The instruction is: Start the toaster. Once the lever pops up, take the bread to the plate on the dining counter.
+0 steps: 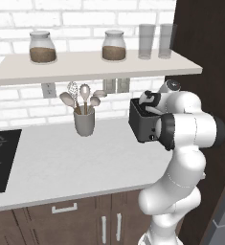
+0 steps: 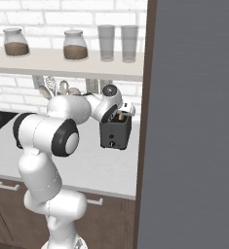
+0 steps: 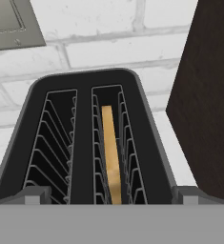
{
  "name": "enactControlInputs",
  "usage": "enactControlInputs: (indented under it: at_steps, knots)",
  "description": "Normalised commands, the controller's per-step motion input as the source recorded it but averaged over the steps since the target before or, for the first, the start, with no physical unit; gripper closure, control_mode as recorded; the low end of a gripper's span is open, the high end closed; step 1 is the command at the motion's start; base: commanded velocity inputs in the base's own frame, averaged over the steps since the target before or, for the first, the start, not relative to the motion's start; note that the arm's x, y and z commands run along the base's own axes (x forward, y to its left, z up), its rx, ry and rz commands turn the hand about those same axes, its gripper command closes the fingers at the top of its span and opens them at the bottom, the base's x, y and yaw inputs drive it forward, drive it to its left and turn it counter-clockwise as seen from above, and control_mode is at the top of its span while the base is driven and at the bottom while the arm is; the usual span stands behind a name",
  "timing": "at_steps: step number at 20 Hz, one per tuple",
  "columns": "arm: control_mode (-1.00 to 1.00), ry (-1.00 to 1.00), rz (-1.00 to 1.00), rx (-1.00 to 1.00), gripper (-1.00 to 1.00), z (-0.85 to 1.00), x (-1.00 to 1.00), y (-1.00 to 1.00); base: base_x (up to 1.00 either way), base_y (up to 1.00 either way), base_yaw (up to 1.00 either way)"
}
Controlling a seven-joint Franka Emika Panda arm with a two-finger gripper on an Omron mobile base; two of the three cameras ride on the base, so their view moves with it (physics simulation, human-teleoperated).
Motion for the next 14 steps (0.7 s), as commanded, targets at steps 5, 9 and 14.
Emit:
enactControlInputs:
  at_steps: [5, 9, 14]
  knots:
    - [-1.0, 0.0, 0.0, 0.0, -1.0, 0.0, 0.0, 0.0, 0.0, 0.0, 0.0]
    - [-1.0, 0.0, 0.0, 0.0, -1.0, 0.0, 0.0, 0.0, 0.0, 0.0, 0.0]
    - [-1.0, 0.0, 0.0, 0.0, -1.0, 0.0, 0.0, 0.0, 0.0, 0.0, 0.0]
